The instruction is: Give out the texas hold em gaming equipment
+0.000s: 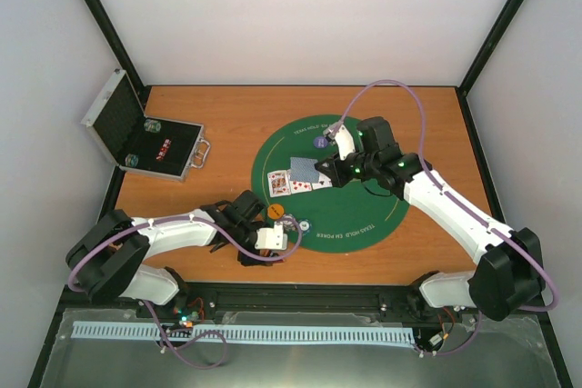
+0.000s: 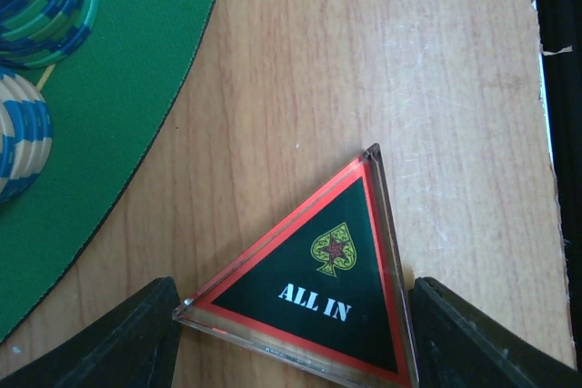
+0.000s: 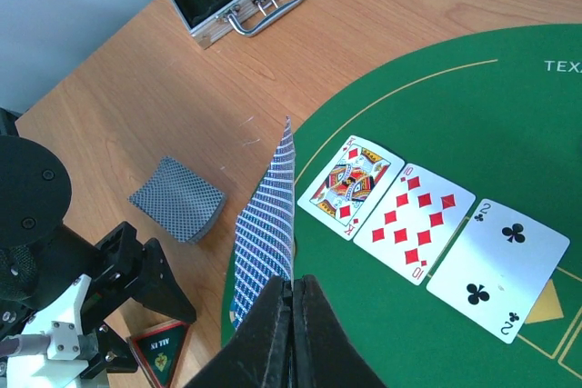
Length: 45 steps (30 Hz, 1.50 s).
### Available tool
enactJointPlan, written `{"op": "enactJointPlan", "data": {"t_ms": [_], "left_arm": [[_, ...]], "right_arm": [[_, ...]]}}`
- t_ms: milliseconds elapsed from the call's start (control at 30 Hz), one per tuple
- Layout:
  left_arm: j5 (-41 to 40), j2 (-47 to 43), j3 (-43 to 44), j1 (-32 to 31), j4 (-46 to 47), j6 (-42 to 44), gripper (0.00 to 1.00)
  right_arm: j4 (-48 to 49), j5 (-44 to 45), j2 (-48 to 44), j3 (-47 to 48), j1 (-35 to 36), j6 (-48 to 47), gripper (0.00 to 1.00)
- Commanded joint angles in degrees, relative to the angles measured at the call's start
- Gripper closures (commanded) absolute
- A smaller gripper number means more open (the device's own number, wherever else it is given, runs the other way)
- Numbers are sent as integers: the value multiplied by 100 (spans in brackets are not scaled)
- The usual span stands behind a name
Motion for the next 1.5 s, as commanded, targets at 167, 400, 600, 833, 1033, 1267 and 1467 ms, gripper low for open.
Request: {"op": "enactJointPlan", "data": {"t_ms": [167,400,600,833,1033,1267,1467], "left_arm": [[93,-193,196,-54,-575,38,48],[265,-479,304,-66,-804,70,49],[399,-784,543,-60,-1033,53,50],[427,-727,943,-48,-1282,-137,51],[787,-790,1524,125,-1561,-91,51],[929,-542,2404,626,-1749,-17,51],[656,-129,2856,811,-1602,46,52]], "right_arm": [[-7,-44,-166,-35,-77,-79,97],[17,-42,-183,-69,-128,-75,97],[66,-28,-202,-70,-241,-40,97],[186,-252,-356,-220,-697,91,97],[217,-336,-583,-366,-1114,118,97],[212,-374,-798,-489,-1424,119,97],[199,-424,-913,-560,-1545,101,97]]}}
